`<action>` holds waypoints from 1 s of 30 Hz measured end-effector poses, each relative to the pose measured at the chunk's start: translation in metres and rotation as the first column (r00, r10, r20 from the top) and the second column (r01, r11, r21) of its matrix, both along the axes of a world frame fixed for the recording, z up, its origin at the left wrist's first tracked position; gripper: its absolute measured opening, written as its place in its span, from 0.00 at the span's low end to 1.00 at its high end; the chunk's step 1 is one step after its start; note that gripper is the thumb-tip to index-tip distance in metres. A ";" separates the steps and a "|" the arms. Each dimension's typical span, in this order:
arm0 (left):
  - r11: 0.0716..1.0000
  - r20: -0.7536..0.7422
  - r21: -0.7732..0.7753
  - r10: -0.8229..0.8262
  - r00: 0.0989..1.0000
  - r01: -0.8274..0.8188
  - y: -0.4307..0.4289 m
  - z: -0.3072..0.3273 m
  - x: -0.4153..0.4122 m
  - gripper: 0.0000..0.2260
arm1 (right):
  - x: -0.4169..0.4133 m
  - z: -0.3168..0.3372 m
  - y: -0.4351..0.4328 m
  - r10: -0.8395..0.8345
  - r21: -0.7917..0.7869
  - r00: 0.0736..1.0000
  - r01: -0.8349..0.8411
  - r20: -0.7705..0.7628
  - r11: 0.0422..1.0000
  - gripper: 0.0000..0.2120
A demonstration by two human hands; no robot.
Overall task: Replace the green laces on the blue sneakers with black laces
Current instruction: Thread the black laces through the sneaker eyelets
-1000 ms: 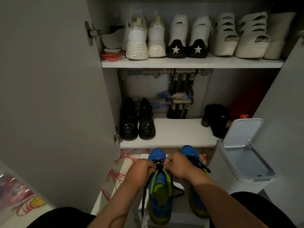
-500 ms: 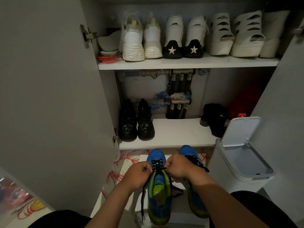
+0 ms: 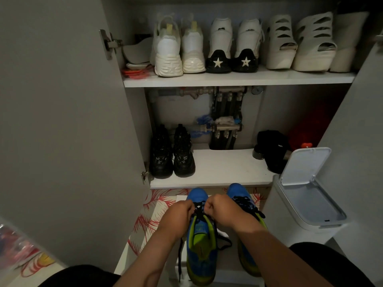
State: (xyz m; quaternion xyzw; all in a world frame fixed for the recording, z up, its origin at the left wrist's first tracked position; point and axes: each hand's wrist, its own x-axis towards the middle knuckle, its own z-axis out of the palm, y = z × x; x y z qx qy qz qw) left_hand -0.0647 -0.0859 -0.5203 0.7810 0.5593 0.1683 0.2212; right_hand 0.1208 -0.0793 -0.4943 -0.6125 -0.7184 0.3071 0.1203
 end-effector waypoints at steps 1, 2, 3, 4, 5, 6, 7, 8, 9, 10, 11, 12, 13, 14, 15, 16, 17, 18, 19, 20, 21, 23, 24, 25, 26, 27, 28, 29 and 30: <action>1.000 -0.002 0.004 0.002 1.000 -0.002 -0.001 0.000 0.000 0.06 | -0.002 -0.001 -0.002 0.026 0.006 0.999 -0.026 0.026 1.000 0.09; 1.000 0.000 0.004 0.012 1.000 -0.012 -0.001 0.000 0.001 0.07 | -0.004 -0.002 -0.003 0.046 0.002 0.998 -0.046 0.043 0.999 0.10; 1.000 0.006 -0.001 0.023 1.000 -0.023 -0.002 -0.001 0.001 0.07 | -0.006 -0.004 -0.005 0.059 0.015 0.997 -0.060 0.059 0.998 0.11; 1.000 0.013 -0.010 0.030 0.999 -0.030 -0.003 -0.001 0.001 0.08 | -0.009 -0.005 -0.006 0.053 0.028 0.996 -0.055 0.076 0.998 0.10; 0.999 0.021 -0.023 0.032 0.999 -0.031 -0.003 -0.002 0.001 0.08 | -0.010 -0.006 -0.006 0.027 0.039 0.997 -0.030 0.076 0.999 0.07; 0.999 0.031 -0.039 0.032 0.999 -0.031 -0.002 -0.003 0.001 0.09 | -0.012 -0.006 -0.007 0.005 0.045 0.997 -0.009 0.078 0.999 0.05; 0.997 0.049 -0.061 0.040 0.998 -0.037 -0.002 -0.004 0.000 0.09 | -0.012 -0.006 -0.006 -0.010 0.050 0.998 0.006 0.069 0.999 0.04; 0.995 0.077 -0.089 0.058 0.995 -0.051 -0.001 -0.006 0.000 0.09 | -0.010 -0.006 -0.004 -0.022 0.045 0.998 0.019 0.056 0.999 0.06; 0.990 0.114 -0.119 0.087 0.990 -0.073 0.001 -0.007 -0.001 0.09 | -0.008 -0.006 -0.002 -0.030 0.034 0.999 0.028 0.043 0.999 0.09; 0.985 0.151 -0.145 0.121 0.981 -0.099 0.002 -0.008 -0.002 0.09 | -0.005 -0.005 0.000 -0.033 0.026 0.999 0.033 0.034 0.999 0.10; 0.980 0.179 -0.158 0.152 0.972 -0.124 0.004 -0.008 -0.002 0.09 | -0.002 -0.004 0.001 -0.035 0.021 0.999 0.035 0.026 0.999 0.10; 0.978 0.191 -0.153 0.170 0.967 -0.142 0.005 -0.009 -0.003 0.09 | 0.000 -0.003 0.002 -0.036 0.018 0.999 0.036 0.015 0.999 0.10; 0.980 0.186 -0.131 0.172 0.967 -0.149 0.007 -0.009 -0.003 0.09 | 0.002 -0.003 0.003 -0.037 0.024 0.999 0.037 0.003 0.999 0.10; 0.984 0.165 -0.101 0.160 0.973 -0.145 0.008 -0.009 -0.002 0.08 | 0.002 -0.004 0.004 -0.024 0.037 1.000 0.024 0.008 0.999 0.10; 0.989 0.135 -0.076 0.140 0.981 -0.131 0.009 -0.008 0.000 0.07 | 0.001 -0.003 0.005 0.002 0.050 1.000 -0.003 0.029 0.999 0.10; 0.992 0.096 -0.056 0.114 0.989 -0.109 0.010 -0.007 0.002 0.07 | -0.001 -0.002 0.005 0.027 0.052 0.998 -0.030 0.058 0.998 0.11; 0.996 0.047 -0.035 0.088 0.995 -0.086 0.011 -0.007 0.004 0.08 | -0.003 -0.001 0.005 0.046 0.054 0.996 -0.051 0.082 0.997 0.12; 0.998 -0.016 -0.010 0.064 0.998 -0.064 0.012 -0.006 0.006 0.08 | -0.005 0.001 0.005 0.056 0.056 0.993 -0.062 0.101 0.996 0.12; 0.999 -0.086 0.015 0.042 0.995 -0.041 0.012 -0.004 0.007 0.09 | -0.006 0.002 0.006 0.062 0.062 0.990 -0.071 0.123 0.996 0.12; 0.999 -0.153 0.036 0.026 0.988 -0.021 0.012 -0.003 0.009 0.08 | -0.006 0.003 0.007 0.070 0.062 0.985 -0.080 0.155 0.995 0.12; 0.999 -0.208 0.051 0.014 0.978 -0.003 0.013 -0.003 0.010 0.07 | -0.007 0.003 0.008 0.082 0.056 0.979 -0.094 0.188 0.994 0.12; 0.998 -0.253 0.066 -0.005 0.967 0.022 0.011 -0.005 0.012 0.05 | -0.008 0.001 0.009 0.104 0.029 0.968 -0.113 0.228 0.993 0.12; 0.997 -0.241 0.069 -0.007 0.971 0.024 0.010 -0.006 0.014 0.04 | -0.009 -0.001 0.009 0.107 0.017 0.969 -0.114 0.223 0.993 0.12; 0.998 -0.204 0.063 0.001 0.979 0.012 0.008 -0.006 0.014 0.04 | -0.010 -0.004 0.010 0.107 0.009 0.972 -0.112 0.208 0.994 0.12; 0.999 -0.153 0.047 0.023 0.988 -0.015 0.007 -0.007 0.014 0.03 | -0.011 -0.006 0.009 0.108 -0.010 0.975 -0.108 0.197 0.994 0.11; 0.998 -0.104 0.028 0.063 0.993 -0.060 0.007 -0.008 0.013 0.03 | -0.013 -0.008 0.009 0.102 -0.023 0.978 -0.100 0.183 0.995 0.10; 0.994 -0.069 0.006 0.111 0.991 -0.111 0.006 -0.008 0.012 0.03 | -0.014 -0.009 0.009 0.074 -0.017 0.983 -0.072 0.165 0.997 0.08; 0.989 -0.054 -0.016 0.149 0.987 -0.150 0.006 -0.009 0.011 0.04 | -0.014 -0.010 0.008 0.035 0.011 0.989 -0.037 0.142 0.999 0.08; 0.984 -0.040 -0.036 0.170 0.985 -0.172 0.006 -0.009 0.010 0.05 | -0.014 -0.011 0.008 -0.020 0.037 0.994 0.016 0.110 0.999 0.11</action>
